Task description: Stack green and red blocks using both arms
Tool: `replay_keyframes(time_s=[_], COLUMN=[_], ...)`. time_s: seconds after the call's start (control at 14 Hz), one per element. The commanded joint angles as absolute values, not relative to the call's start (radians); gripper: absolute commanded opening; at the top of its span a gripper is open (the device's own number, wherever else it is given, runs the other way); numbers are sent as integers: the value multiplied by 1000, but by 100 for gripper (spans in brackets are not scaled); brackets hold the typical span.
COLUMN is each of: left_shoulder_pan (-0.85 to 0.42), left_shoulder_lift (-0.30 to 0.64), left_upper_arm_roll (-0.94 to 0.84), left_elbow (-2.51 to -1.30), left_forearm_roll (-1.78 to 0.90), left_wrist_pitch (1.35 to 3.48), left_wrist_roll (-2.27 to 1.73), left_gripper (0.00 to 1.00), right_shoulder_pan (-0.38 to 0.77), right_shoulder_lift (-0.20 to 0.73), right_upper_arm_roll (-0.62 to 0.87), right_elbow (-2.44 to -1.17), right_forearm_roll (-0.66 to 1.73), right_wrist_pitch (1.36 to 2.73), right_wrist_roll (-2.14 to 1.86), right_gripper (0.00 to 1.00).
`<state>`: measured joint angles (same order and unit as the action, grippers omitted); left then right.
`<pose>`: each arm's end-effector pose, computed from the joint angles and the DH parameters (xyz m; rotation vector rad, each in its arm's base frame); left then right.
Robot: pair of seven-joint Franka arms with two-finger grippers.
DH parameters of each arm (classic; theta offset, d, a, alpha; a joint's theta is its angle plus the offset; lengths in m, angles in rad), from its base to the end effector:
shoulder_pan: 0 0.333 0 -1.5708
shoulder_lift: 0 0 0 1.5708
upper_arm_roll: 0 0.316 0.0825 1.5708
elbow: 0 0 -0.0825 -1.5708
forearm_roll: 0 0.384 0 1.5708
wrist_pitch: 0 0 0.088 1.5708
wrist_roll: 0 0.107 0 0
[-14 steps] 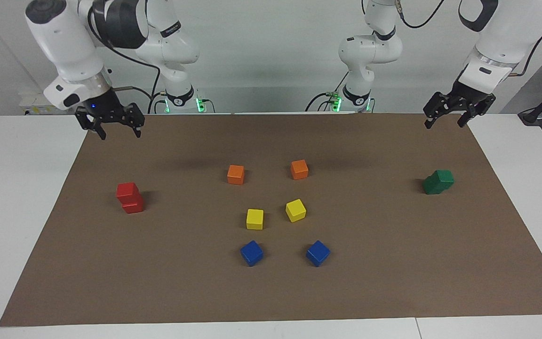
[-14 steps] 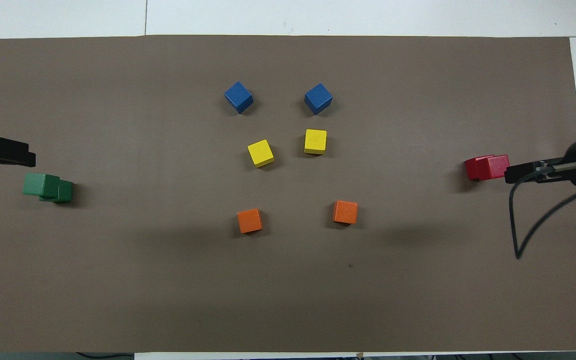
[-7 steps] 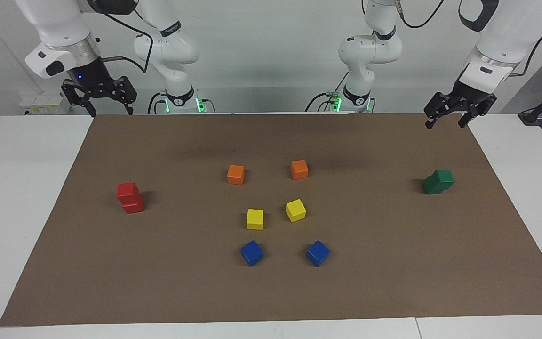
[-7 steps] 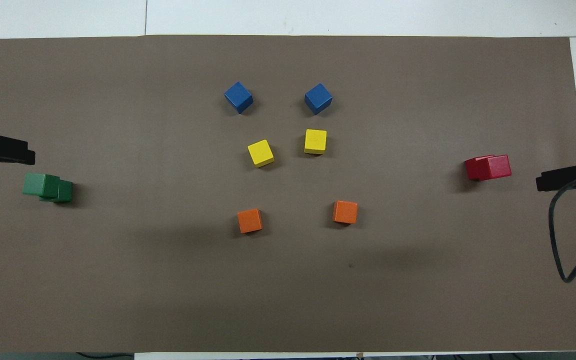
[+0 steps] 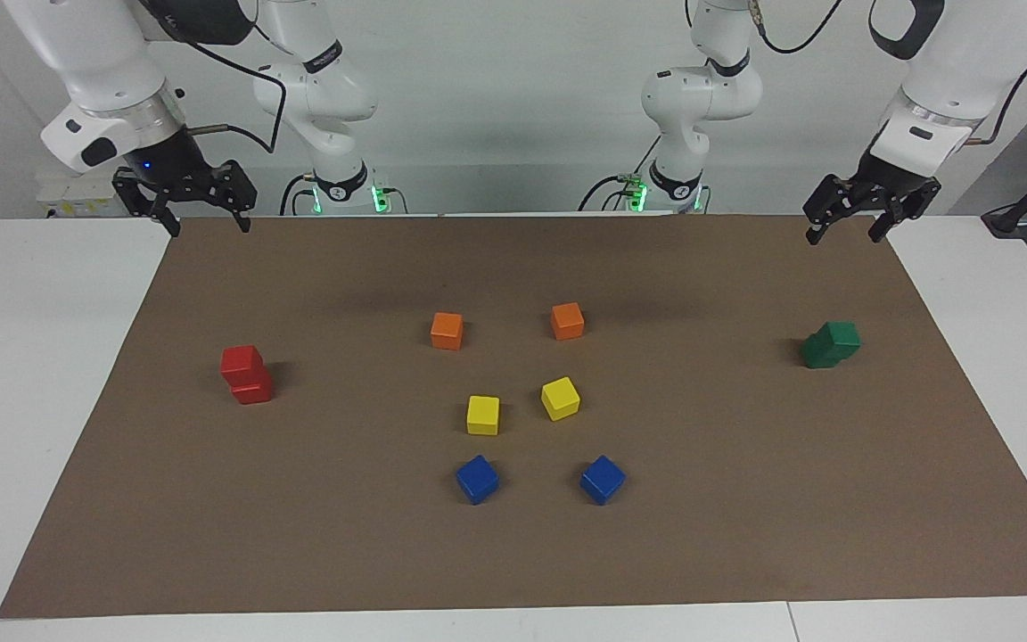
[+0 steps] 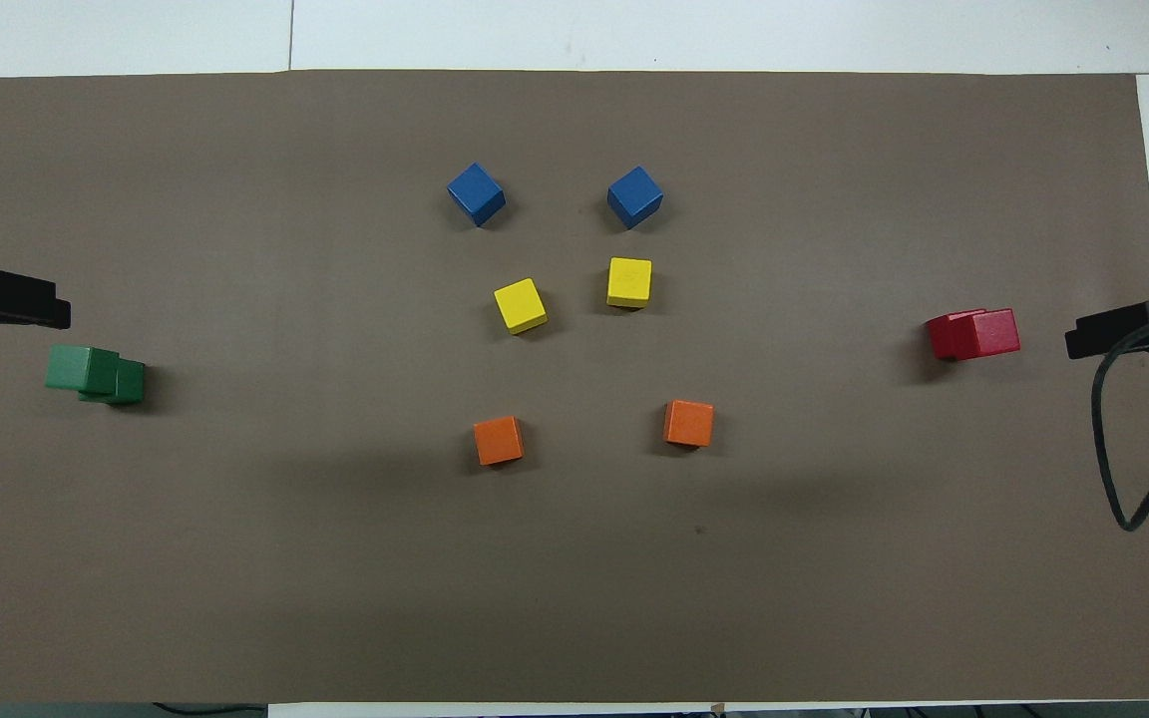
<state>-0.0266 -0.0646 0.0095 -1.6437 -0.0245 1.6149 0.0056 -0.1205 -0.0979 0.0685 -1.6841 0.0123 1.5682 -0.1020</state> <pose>0.5383 -0.0116 0.6292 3.1156 -0.0344 0.0555 0.5220 -0.0241 0.6234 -3.1335 -0.0776 0.0278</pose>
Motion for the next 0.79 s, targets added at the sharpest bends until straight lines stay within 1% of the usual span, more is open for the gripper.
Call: replay_keyframes(time_s=[0.0, 0.14, 0.21, 0.36, 0.57, 0.71], left_shoulder_pan=[-49, -49, -48, -48, -48, -43], left_shoulder_lift=[-57, -49, -29, -20, -18, -21], left_upper_arm_roll=[28, 29, 28, 31, 34, 25], left_elbow=[-1629, -1629, -1628, -1623, -1623, -1624], left_forearm_roll=[-15, -14, -14, -14, -14, -14], left_wrist_pitch=[1612, 1615, 1609, 1606, 1608, 1611], left_wrist_roll=[-3, -3, -3, -3, -3, -3], left_gripper=[100, 100, 100, 100, 100, 100], right_shoulder_pan=[-114, -113, -109, -94, -5, -6], right_shoulder_lift=[-78, -74, -49, -34, -26, -26], right_upper_arm_roll=[81, 83, 83, 74, -35, -35], right_elbow=[-1651, -1632, -1603, -1551, -1545, -1545], right_forearm_roll=[21, 23, 21, 20, 20, 18], right_wrist_pitch=[1557, 1543, 1525, 1479, 1473, 1474], right_wrist_roll=[-84, -84, -84, -84, -84, -84], right_gripper=[100, 100, 100, 100, 100, 100])
